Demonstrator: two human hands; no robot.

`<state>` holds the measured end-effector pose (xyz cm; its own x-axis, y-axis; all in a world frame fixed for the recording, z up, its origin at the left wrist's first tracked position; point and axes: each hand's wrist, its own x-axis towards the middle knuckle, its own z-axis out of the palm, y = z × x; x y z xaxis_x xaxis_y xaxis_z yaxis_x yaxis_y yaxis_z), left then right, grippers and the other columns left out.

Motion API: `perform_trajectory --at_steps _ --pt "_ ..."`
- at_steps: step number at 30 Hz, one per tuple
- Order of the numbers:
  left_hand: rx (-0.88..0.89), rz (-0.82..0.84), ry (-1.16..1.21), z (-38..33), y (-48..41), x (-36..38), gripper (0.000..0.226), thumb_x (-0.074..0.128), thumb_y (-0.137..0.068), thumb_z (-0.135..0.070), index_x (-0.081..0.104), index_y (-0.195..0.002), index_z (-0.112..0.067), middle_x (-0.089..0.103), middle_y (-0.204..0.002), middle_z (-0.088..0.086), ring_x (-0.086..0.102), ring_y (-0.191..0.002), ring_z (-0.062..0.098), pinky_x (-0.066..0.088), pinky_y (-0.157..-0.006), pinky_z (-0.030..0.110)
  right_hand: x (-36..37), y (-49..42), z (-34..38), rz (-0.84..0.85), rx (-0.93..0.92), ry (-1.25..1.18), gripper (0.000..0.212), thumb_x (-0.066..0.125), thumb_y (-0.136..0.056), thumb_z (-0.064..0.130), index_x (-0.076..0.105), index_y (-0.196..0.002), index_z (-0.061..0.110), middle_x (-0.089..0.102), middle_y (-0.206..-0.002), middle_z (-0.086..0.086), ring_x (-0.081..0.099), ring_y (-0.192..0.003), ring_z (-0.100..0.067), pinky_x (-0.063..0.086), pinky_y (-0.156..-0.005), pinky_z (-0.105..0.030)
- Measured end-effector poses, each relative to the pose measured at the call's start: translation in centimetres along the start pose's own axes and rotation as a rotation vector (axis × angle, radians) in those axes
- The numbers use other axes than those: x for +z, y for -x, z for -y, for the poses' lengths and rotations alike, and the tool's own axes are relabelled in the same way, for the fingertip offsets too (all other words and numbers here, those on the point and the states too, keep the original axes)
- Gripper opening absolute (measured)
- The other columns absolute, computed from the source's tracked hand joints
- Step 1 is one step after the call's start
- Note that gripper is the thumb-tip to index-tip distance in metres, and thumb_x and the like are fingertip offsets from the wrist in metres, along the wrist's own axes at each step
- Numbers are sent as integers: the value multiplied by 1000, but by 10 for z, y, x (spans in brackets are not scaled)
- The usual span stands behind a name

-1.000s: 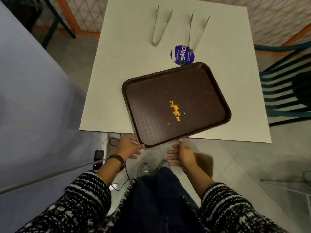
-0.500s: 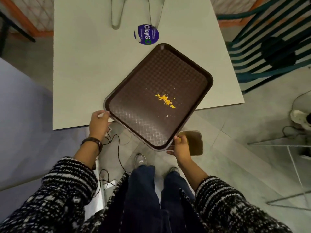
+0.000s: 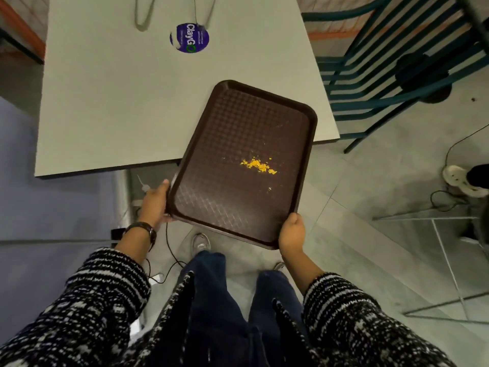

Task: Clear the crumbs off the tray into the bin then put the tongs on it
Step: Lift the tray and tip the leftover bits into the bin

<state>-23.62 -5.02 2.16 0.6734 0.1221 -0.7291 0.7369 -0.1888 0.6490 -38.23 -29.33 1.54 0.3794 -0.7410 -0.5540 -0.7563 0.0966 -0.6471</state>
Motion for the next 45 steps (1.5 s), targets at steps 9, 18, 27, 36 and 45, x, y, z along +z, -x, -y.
perform_trajectory --at_steps 9,18,27,36,45 --pt "295 -4 -242 97 120 139 47 31 -98 -40 58 -114 -6 62 -105 9 57 -98 24 46 -88 33 -166 -42 -83 -88 -150 131 49 24 -102 33 58 -111 -2 63 -110 -22 58 -101 -37 43 -85 -38" --pt "264 182 -255 164 191 238 35 33 -99 -33 59 -109 -12 61 -100 1 57 -96 17 40 -81 24 -281 -55 -171 -211 27 121 49 25 -102 31 55 -115 -6 59 -115 -28 55 -105 -42 42 -92 -44" --pt "189 105 -367 199 145 209 28 35 -98 -34 58 -103 -19 61 -97 1 57 -89 15 43 -76 20 -215 -60 -223 -114 156 149 37 28 -101 21 52 -111 -5 59 -111 -28 55 -105 -43 43 -90 -45" --pt "87 -128 -446 242 70 163 42 31 -99 -37 58 -112 -8 60 -101 8 56 -91 23 43 -84 29 -89 -115 -264 223 134 187 21 33 -100 13 50 -106 2 56 -89 -12 53 -84 -26 38 -73 -30" --pt "-24 -240 -432 274 38 182 41 30 -99 -36 57 -107 -7 55 -95 7 51 -89 23 38 -82 30 -42 -183 -291 383 263 286 24 34 -99 12 54 -105 2 56 -92 -14 53 -82 -26 40 -72 -32"
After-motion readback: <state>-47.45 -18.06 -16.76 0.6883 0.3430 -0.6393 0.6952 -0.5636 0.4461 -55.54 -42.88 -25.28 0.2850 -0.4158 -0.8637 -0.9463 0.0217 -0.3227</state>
